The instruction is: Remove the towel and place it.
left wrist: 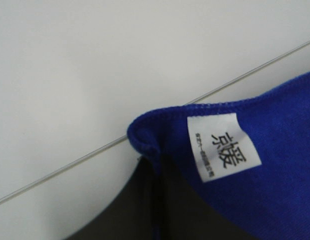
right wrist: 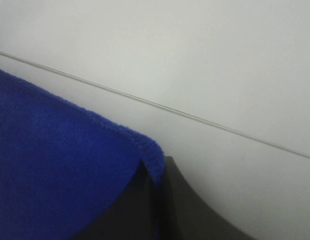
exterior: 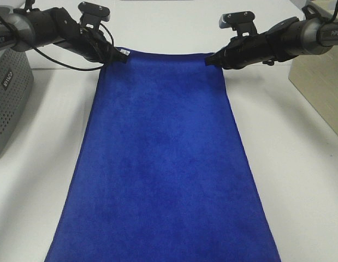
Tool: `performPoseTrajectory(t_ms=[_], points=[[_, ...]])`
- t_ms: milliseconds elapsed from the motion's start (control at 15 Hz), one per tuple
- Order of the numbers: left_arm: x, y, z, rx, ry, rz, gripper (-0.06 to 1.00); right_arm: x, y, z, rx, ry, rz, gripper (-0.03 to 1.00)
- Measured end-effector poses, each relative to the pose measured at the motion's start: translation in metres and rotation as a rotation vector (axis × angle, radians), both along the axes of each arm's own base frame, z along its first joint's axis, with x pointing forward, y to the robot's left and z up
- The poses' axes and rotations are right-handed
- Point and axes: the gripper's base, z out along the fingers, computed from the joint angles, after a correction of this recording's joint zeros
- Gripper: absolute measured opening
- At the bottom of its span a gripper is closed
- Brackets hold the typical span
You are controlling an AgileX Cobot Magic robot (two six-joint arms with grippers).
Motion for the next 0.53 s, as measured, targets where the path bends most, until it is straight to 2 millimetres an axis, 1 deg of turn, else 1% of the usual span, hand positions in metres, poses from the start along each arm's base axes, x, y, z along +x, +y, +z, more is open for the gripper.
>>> performPoseTrajectory(t_ms=[67,200,467,533], points=[[0.001,0.000,-0.004,-0.001,-0.006,0.006,0.00,0.000,0.000,-0.006,-0.005,0.006,0.001,0.02],[0.002,0.001,-0.013,0.001,-0.012,0.013,0.00,0.004,0.000,-0.011,-0.010,0.001,0.004,0.02],[0.004,0.001,-0.018,-0.002,-0.035,0.026,0.00,0.011,0.000,-0.009,-0.009,-0.030,-0.004,0.02],[0.005,0.002,-0.018,-0.004,-0.052,0.033,0.00,0.012,0.000,-0.013,-0.009,-0.025,-0.006,0.02]])
